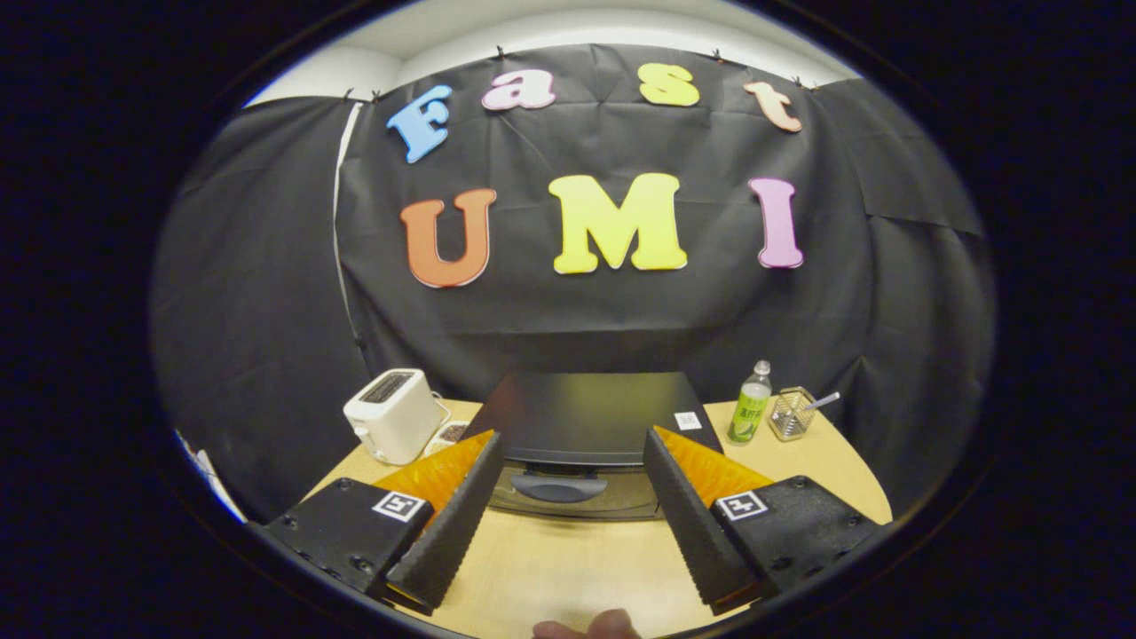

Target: Open the toaster oven, put the food inside, and close the toaster oven door.

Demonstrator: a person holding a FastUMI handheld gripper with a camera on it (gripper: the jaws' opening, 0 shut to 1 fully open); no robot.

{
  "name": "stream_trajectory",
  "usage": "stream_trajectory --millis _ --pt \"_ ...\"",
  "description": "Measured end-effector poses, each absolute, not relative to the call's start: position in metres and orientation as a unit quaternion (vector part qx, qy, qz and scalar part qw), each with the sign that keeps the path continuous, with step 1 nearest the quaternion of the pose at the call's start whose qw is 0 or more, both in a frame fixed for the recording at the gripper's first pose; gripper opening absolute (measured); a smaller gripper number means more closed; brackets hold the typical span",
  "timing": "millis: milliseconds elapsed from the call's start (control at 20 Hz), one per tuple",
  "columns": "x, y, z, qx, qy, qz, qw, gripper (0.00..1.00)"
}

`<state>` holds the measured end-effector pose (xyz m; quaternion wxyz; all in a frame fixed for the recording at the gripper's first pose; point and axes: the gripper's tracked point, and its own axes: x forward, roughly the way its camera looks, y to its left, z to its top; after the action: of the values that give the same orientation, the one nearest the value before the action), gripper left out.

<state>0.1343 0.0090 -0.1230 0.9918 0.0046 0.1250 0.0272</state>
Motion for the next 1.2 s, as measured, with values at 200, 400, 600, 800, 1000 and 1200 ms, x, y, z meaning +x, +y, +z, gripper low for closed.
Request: stream_trajectory --millis 200,400,600,800,1000,1200 --pt "0.177 0.011 -0.16 -0.009 0.15 0.019 0.988 1.0" --pt "0.206 0.013 -0.206 0.007 0.182 0.009 0.983 1.0" --pt "0.224 0.014 -0.238 0.023 0.218 -0.006 0.976 1.0" --pt "0.229 0.017 -0.242 0.029 0.218 -0.008 0.975 1.0" --pt "0.224 0.018 -0.247 0.041 0.228 -0.001 0.973 1.0" --pt "0.196 0.021 -0.257 0.04 0.243 0.013 0.969 1.0"
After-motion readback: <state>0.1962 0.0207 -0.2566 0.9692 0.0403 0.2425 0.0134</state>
